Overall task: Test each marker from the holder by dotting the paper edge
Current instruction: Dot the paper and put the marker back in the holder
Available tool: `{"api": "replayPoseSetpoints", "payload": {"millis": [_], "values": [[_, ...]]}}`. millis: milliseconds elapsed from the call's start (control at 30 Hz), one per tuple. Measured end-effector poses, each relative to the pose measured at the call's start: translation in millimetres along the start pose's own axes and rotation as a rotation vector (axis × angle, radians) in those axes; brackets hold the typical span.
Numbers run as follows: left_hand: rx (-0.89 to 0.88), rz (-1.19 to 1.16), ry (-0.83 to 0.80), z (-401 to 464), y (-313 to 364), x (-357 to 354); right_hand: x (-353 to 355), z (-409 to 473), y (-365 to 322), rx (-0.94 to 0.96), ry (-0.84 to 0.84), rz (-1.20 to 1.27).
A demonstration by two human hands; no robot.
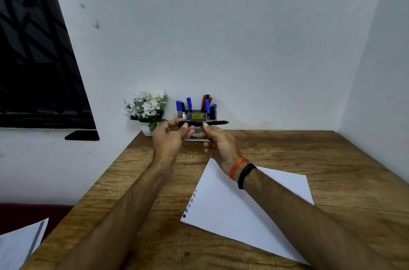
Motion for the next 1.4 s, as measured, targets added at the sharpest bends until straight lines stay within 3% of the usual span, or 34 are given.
{"api": "replayPoseSetpoints", "payload": {"millis": [233,467,700,1400], "values": [[-0.009,0.208,-0.23,-0.3,5.6,-0.6,13.4,-1.8,-11.7,0.084,0.013,-0.063],[-0.423,0.807,-0.451,-3.4,5.4,-10.4,25.8,-8.9,-27.0,0.156,-0.117,-0.305],[-0.528,1.014,-0.506,-12.6,-7.7,-19.3,42.3,-9.9,-23.1,0.123,-0.184,-0.346],[-0.81,1.029,-0.496,-25.2,-16.3,-29.0,42.5,-3.6,-15.1,0.08,-0.336,-0.275]]}}
Point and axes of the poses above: each hand's wrist, its own z-axis towards the middle knuckle, its own x-axis out of the back of the hand, y = z × x, the point moved 4 cm from there along z, towards the middle knuckle, and after that the axes turned 15 degrees about z, right-handed, at the moved point
